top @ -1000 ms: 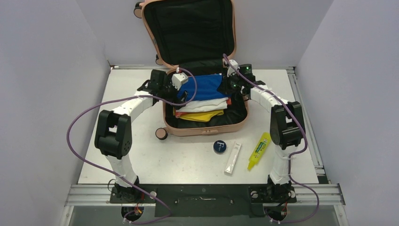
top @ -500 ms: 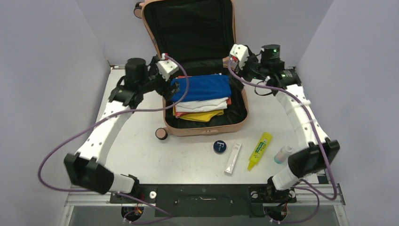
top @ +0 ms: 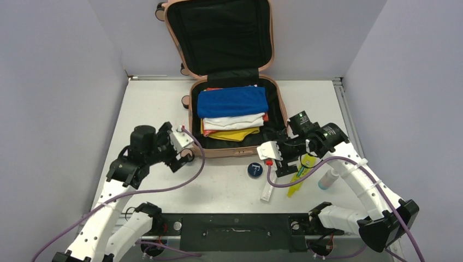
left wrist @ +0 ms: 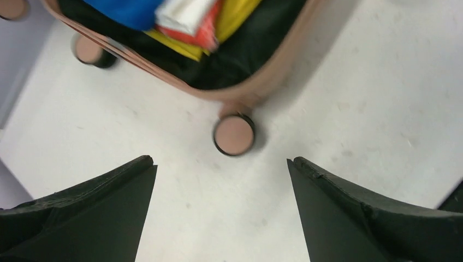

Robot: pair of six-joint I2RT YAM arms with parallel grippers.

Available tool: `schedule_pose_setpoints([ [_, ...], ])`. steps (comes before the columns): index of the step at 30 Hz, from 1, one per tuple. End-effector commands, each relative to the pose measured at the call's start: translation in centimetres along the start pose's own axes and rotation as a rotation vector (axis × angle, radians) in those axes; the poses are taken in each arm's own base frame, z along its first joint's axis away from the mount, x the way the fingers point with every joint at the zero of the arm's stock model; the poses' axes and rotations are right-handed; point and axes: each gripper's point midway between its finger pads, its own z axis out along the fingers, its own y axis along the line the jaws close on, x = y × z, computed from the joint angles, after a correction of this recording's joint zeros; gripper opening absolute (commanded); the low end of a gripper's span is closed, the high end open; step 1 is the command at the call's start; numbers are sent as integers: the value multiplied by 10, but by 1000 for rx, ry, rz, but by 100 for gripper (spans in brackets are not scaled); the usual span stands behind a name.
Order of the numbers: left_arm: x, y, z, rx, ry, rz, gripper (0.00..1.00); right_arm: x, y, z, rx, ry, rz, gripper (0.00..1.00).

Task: Pack the luggage
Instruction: Pick up the household item at the center of the board.

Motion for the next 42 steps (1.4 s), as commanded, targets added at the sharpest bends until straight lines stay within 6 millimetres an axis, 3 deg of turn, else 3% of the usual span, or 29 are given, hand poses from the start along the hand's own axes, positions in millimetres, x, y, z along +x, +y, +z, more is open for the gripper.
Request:
schedule_pose_setpoints([
  [1, 35, -34, -15, 103, 63, 78, 96, 16, 22, 5, -63, 50, -53, 92],
  [7, 52, -44, -13, 118, 84, 69, 96, 77, 35, 5, -24, 309, -31, 91],
  [13, 59, -14, -10, -22, 162, 55, 96, 120, 44, -8, -38, 455, 25, 90],
  [20, 63, -7, -3, -37, 204, 60, 96, 169, 61, -3, -188, 622, 39, 90],
  [28, 54, -9, -1, -7, 205, 45, 96, 192, 66, 20, -273, 645, -9, 90],
  [35, 59, -12, 4, -9, 200, 34, 96, 193, 75, 56, -290, 512, -128, 90],
  [42, 57, -11, 5, -4, 192, 9, 96, 207, 77, 82, -280, 500, -177, 90],
])
